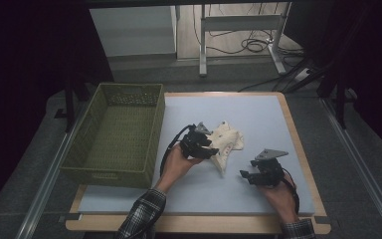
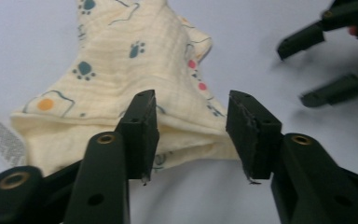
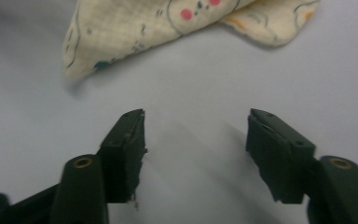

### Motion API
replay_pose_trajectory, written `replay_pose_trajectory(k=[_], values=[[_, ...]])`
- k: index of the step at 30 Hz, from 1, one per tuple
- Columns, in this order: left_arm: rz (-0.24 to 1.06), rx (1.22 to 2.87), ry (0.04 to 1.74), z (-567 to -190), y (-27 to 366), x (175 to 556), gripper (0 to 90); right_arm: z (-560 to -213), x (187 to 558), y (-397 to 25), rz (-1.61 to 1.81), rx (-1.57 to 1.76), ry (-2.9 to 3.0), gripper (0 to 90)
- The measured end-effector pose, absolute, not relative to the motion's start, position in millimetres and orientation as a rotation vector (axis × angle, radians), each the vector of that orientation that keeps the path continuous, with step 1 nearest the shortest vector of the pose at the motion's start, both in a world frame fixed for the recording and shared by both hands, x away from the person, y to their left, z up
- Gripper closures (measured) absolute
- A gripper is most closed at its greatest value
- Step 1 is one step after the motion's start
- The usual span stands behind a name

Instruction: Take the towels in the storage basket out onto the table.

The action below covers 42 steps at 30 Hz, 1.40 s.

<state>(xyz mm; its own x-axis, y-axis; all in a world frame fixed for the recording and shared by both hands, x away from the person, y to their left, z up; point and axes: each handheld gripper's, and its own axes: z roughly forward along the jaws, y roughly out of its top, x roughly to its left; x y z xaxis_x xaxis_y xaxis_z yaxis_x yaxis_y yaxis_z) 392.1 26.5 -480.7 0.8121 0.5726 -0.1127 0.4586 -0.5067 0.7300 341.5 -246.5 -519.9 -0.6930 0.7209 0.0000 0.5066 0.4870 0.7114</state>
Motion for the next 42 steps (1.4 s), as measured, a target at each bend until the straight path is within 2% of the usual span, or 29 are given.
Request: replay_pose_trajectory(k=[3,10,14,19,20,23,24,26,34,42], values=[[0.187,2.176,0.747,-482,23,390,38.8,-514,355,-247,1.041,1.052,2.443,50.0],[0.204,2.211,0.754,-499,12,393,38.8,-506,389,-242,1.051,1.045,2.424,63.1],[0.215,2.221,0.781,-511,10,398,45.6,-505,408,-236,1.046,1.031,2.417,64.7],[0.22,2.251,0.806,-524,12,404,65.1,-512,427,-226,1.011,1.006,2.448,64.9],[0.217,2.244,0.809,-525,13,404,71.7,-516,431,-224,0.975,0.998,2.461,67.6],[0.193,2.213,0.827,-525,17,406,77.9,-520,431,-220,0.945,0.958,2.45,76.3],[0.191,2.205,0.827,-524,19,407,78.9,-520,430,-220,0.934,0.946,2.448,82.8],[0.193,2.181,0.832,-521,22,406,79.3,-520,429,-221,0.928,0.95,2.441,87.4],[0.225,2.061,0.875,-493,46,411,78.0,-510,412,-243,1.003,1.0,2.429,88.4],[0.25,2.08,0.939,-491,51,424,76.2,-497,397,-271,0.97,1.027,2.407,88.4]])
